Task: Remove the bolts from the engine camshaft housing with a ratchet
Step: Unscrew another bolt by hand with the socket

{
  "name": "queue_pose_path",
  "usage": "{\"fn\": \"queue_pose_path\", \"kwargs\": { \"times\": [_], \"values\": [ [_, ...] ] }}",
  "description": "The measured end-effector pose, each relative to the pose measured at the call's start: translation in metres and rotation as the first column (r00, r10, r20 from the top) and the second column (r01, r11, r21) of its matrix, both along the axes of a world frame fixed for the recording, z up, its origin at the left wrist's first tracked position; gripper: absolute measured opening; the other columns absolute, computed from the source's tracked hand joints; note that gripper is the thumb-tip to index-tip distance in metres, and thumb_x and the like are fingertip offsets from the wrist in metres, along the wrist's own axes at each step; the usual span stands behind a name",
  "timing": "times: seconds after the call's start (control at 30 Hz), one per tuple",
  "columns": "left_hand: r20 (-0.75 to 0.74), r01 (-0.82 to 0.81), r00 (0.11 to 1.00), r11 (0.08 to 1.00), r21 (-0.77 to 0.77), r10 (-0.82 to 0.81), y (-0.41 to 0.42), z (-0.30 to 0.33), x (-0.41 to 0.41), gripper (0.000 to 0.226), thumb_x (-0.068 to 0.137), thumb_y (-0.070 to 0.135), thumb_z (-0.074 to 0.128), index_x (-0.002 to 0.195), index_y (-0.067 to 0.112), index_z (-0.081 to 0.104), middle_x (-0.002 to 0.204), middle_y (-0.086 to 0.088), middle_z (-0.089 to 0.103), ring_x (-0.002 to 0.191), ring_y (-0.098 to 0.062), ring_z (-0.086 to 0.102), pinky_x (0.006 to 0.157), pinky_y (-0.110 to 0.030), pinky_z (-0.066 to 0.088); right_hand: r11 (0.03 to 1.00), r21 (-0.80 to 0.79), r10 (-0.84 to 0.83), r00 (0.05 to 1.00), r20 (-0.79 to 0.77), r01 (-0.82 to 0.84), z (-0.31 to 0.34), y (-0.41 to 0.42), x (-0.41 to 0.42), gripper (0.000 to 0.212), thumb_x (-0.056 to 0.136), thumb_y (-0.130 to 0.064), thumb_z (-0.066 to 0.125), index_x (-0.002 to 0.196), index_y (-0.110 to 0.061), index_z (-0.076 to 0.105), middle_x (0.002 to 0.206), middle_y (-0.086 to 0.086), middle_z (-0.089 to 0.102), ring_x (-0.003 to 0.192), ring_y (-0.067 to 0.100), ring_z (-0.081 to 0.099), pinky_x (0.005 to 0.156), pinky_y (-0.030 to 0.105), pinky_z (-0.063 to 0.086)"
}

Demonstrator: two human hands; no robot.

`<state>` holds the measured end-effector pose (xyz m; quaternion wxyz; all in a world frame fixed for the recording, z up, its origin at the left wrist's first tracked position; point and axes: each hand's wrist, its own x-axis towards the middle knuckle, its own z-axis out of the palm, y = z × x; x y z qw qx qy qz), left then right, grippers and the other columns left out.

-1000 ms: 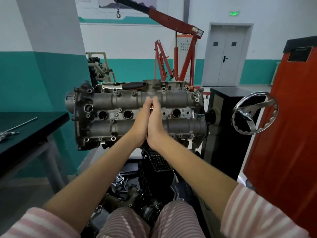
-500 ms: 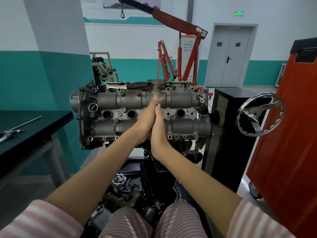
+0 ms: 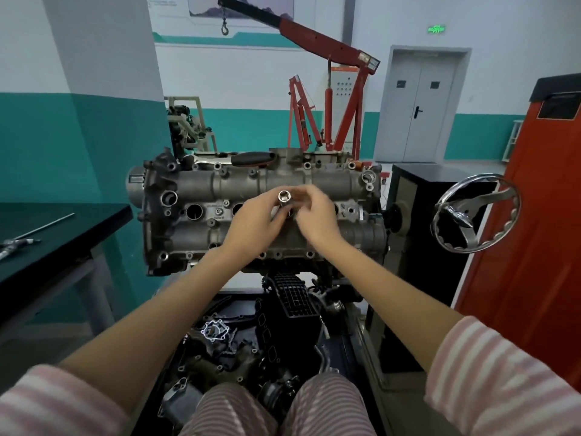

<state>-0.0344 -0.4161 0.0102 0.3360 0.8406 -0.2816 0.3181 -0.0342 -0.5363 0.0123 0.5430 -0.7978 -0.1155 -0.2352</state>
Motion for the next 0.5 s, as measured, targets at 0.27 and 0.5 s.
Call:
{"fn": "queue_pose_path", "kwargs": {
  "times": [0.27, 0.5],
  "values": [
    [0.133, -0.230, 0.968, 0.962, 0.145, 0.211, 0.005, 0.014, 0.009, 0.044, 0.083, 0.048, 0.063, 0.065, 0.013, 0.044, 0.055, 0.002, 0.048, 0.053, -0.018, 0.045, 0.047, -0.032, 0.028, 0.900, -0.432, -0.041, 0.997, 0.058, 0.063, -0.009, -0.010, 0.028, 0.024, 0.084, -0.026, 0.063, 0.101, -0.012, 0.054, 0.103, 0.003, 0.049, 0.083, 0.019, 0.053, 0.071, 0.037, 0.046],
    [0.200, -0.300, 0.948, 0.898, 0.322, 0.245, 0.007, 0.004, 0.016, 0.034, 0.092, 0.046, 0.049, 0.078, 0.015, 0.045, 0.062, 0.006, 0.047, 0.059, -0.021, 0.052, 0.046, -0.030, 0.029, 0.895, -0.428, -0.042, 0.979, 0.198, 0.125, -0.013, -0.010, 0.033, 0.014, 0.085, -0.013, 0.057, 0.077, -0.014, 0.046, 0.083, -0.003, 0.042, 0.070, 0.017, 0.045, 0.058, 0.028, 0.030]
  ]
}}
